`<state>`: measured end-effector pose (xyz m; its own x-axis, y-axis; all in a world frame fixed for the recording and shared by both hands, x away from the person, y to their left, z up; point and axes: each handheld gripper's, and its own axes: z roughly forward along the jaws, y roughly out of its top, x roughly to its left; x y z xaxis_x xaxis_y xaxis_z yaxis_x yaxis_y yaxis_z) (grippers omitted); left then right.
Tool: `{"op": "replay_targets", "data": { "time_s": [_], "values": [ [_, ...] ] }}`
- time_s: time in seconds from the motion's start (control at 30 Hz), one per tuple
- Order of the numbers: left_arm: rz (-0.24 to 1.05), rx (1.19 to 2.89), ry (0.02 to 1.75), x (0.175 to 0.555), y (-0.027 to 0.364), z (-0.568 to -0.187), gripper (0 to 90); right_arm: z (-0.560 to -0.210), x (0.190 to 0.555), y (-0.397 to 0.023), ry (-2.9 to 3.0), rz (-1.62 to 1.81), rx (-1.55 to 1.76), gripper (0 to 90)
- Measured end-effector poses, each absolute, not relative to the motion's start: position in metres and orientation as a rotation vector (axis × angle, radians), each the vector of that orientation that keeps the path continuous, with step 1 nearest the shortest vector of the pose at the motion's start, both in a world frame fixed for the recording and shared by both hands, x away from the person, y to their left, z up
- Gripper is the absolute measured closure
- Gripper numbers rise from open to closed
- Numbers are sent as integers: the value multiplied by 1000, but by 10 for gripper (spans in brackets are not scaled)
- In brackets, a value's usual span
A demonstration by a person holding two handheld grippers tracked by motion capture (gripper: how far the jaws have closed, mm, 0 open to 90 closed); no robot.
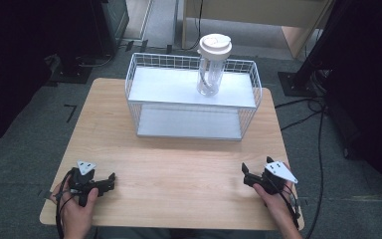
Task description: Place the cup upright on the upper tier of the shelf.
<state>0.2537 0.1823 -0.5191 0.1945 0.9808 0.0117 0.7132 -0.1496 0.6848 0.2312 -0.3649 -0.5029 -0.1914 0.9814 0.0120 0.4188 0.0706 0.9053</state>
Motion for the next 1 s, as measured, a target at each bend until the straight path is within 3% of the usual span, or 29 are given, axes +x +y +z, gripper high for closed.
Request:
{"op": "replay_targets", "data": {
  "time_s": [0.63, 1.0],
  "values": [
    [637, 1929, 1577, 254, 182, -519, 0, -525, 204, -392, 1811, 733, 1595, 59],
    [638, 1929, 1576, 254, 182, -519, 0, -526, 197, -392, 1824, 802, 1701, 63]
  ]
}}
